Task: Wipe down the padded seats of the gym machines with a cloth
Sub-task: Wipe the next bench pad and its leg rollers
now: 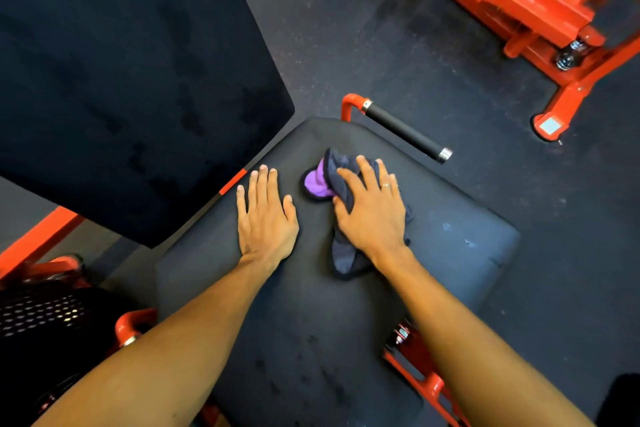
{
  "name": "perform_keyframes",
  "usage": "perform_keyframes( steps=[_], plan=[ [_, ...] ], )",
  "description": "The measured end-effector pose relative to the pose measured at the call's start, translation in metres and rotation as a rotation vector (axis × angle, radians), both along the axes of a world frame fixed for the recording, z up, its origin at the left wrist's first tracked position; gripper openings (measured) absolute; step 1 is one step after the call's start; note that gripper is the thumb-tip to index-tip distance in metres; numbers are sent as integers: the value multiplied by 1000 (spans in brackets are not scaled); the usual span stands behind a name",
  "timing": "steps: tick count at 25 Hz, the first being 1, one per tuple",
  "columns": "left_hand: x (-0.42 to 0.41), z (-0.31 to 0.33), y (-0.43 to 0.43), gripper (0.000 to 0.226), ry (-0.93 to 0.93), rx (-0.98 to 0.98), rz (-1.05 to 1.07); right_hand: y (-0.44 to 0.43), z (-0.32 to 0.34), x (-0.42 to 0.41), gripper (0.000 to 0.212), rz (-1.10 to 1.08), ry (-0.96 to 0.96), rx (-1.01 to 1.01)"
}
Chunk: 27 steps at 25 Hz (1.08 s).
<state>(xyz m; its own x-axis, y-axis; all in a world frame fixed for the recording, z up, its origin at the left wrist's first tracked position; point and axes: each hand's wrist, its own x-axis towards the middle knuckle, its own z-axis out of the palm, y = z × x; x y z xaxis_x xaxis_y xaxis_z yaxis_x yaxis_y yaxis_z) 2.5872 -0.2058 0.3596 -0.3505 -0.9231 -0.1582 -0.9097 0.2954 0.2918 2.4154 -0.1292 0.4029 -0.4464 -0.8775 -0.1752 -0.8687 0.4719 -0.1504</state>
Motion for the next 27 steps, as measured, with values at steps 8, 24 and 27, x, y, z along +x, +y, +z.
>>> perform_keyframes(
  steps=[8,24,27],
  plan=[
    [2,-3,-3,62,7,39,-31,-32,-3,43,57,7,-67,37],
    [-46,27,65,60,237,105,-238,75,21,-10,54,-82,41,7],
    [-63,32,82,59,243,97,-303,114,28,-38,54,-208,90,-3]
  ],
)
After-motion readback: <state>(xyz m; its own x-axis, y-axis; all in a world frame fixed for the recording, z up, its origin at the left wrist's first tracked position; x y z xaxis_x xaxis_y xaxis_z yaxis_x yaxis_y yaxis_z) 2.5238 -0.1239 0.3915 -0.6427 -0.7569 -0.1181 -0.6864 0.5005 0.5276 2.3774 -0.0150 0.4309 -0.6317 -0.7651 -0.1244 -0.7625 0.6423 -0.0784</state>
